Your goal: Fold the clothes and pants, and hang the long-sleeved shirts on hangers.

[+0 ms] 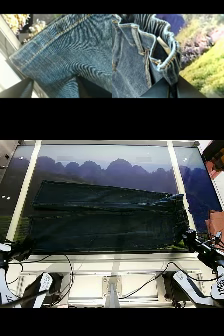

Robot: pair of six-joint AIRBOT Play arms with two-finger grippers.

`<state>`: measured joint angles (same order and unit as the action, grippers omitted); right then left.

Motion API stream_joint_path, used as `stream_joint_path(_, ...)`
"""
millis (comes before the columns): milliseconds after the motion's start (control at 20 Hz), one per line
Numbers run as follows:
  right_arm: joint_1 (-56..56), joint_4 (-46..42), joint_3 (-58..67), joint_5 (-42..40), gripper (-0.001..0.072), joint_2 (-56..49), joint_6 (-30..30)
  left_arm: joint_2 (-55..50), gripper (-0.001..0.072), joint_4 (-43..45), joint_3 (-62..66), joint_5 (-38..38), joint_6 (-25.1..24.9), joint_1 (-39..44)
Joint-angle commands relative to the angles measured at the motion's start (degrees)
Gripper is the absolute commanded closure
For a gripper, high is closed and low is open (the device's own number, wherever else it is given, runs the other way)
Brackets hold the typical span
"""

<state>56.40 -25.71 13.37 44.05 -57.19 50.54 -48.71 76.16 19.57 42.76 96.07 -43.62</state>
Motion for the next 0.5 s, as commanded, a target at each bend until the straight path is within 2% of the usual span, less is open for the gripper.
stream_joint_path(0,0.0,0.0,0.0,0.1,0.0662,0.1,-0.4,-1.5,0.0297,-0.2,0.0,-2.6,0.2,0.0)
stream_joint_path(50,0.0,0.0,0.0,0.3,0.0661,0.1,-0.4,-1.5,0.0366,-0.4,0.0,-3.6,0.2,-0.1)
stream_joint_path(150,0.0,-0.1,0.2,1.4,0.0662,0.1,-0.6,-1.5,0.039,-1.0,0.0,-4.7,0.2,-0.1)
stream_joint_path(300,0.0,-0.1,2.6,7.2,0.0662,0.2,-3.2,-1.2,0.0687,-4.3,0.0,-5.1,-0.1,0.0)
stream_joint_path(450,0.0,-3.4,6.7,14.0,0.0663,2.6,-2.5,1.5,0.069,-6.4,1.2,-5.2,-3.1,0.0)
